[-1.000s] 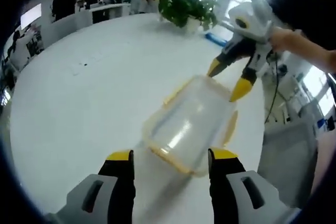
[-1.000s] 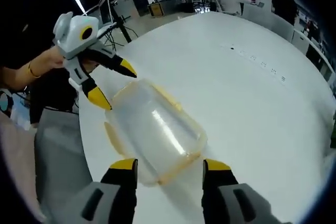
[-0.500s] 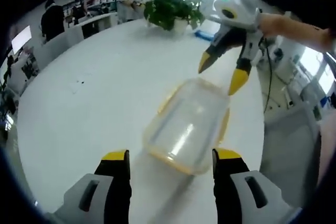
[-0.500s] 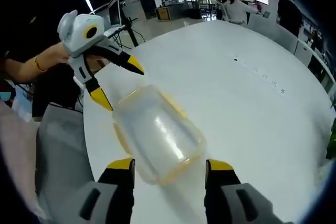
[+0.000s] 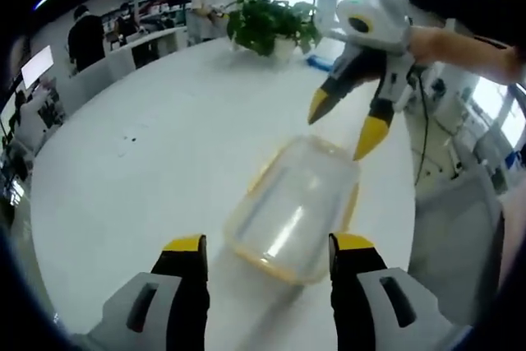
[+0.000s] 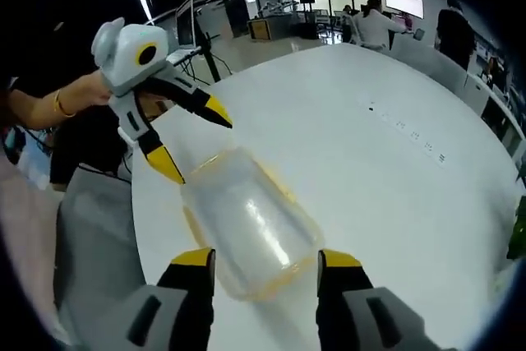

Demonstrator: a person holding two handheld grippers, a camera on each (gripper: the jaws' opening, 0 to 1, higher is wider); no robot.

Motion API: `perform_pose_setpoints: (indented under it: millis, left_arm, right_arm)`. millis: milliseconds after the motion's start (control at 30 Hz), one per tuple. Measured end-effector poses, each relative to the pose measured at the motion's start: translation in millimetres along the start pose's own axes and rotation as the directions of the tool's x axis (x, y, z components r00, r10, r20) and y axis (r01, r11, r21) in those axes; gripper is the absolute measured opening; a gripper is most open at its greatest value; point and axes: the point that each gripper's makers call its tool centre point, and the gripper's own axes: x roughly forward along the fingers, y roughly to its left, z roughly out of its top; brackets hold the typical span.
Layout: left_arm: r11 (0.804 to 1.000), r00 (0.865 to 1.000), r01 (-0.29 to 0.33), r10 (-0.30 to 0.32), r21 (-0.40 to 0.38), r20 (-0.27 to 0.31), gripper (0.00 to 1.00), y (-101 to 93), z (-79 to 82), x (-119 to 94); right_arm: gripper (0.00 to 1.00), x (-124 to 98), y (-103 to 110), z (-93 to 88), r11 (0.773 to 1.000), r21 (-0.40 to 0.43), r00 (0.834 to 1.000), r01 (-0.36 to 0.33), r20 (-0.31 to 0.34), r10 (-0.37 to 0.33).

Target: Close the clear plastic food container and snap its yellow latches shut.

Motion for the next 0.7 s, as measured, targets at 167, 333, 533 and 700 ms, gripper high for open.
perform_pose_setpoints:
  millis: [167,333,533,700]
  left_arm:
    - [1.0,1.0,0.007,-0.007,0.006,0.003,0.57,-4.0,1.3,3.7]
    - [1.0,1.0,0.013,-0.013,0.007,0.007,0.56,-7.3,3.0,6.6]
    - [1.0,1.0,0.014,-0.015,0.013,0.009,0.56,-10.1,4.3,8.7]
    - [1.0,1.0,0.013,-0.014,0.009,0.01,0.54,-11.2,4.3,12.9]
  right_arm:
    - [0.47,2.8,1.9,2.7,1.0,-0.01,1.0,-0.003,0.006,0.003]
    - [0.46,5.1,4.3,6.4,1.0,-0.02,1.0,-0.008,0.015,0.008]
    - [0.46,9.6,6.5,12.3,0.999,-0.032,1.0,-0.01,0.025,0.01]
    - [0.46,14.2,9.4,15.1,0.999,-0.041,0.999,-0.014,0.029,0.015]
